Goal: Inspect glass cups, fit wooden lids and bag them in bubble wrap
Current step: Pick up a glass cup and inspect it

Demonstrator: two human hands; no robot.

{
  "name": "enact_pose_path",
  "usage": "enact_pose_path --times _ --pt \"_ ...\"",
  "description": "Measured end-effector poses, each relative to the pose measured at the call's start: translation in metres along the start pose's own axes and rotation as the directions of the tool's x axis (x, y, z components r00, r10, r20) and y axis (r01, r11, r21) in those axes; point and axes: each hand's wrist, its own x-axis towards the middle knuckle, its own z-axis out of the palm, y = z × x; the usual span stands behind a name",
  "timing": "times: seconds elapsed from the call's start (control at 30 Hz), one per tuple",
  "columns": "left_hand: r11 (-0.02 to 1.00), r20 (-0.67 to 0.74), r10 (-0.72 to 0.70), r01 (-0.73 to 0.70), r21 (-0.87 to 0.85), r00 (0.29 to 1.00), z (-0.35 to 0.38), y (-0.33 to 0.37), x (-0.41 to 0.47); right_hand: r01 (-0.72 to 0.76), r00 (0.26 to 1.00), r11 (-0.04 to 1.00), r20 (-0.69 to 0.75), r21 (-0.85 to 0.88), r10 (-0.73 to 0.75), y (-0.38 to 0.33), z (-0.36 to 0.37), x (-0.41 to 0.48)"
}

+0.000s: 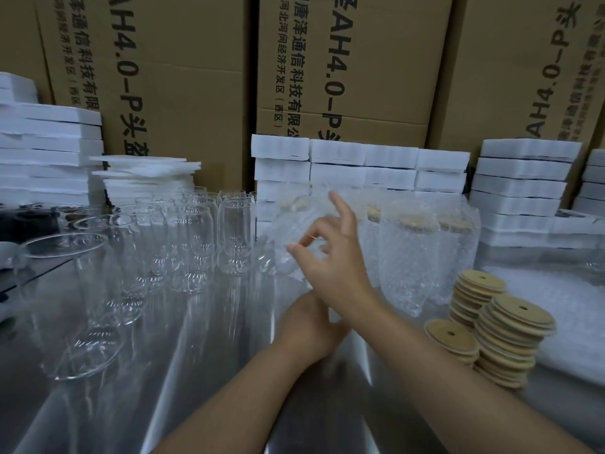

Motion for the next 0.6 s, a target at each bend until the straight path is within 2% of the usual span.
enact_pose_path --times 0.1,0.23,0.3,0.37,0.5,0.6 --pt "0.987 -0.062 -0.093 0.084 -0.138 0.994 0.001 -0.004 0.003 0.071 0.979 0.99 -0.182 -0.124 -0.093 0.024 -0.012 -0.021" --pt "0.891 -0.039 -0.319 0.285 -0.352 0.947 0.0 -0.011 0.011 0.031 0.958 0.979 -0.274 -0.2 -0.087 0.045 -0.023 -0.036" --pt "0.82 -0.017 -0.373 0.321 -0.474 0.928 -0.002 -0.014 0.015 0.017 0.95 0.981 -0.302 -0.192 -0.075 0.045 -0.025 -0.041" --pt "0.766 -0.007 -0.367 0.298 -0.57 0.93 -0.004 -0.015 0.015 0.054 0.949 0.979 -0.296 -0.198 -0.112 0.04 -0.024 -0.046" --pt "0.858 -0.03 -0.271 0.228 -0.46 0.962 -0.005 -0.018 0.01 0.212 0.93 0.928 -0.227 -0.307 -0.288 0.027 -0.016 -0.056" --pt "0.854 -0.019 -0.261 0.222 -0.471 0.965 -0.008 -0.021 0.008 0.238 0.941 0.943 -0.187 -0.231 -0.283 0.021 -0.014 -0.058"
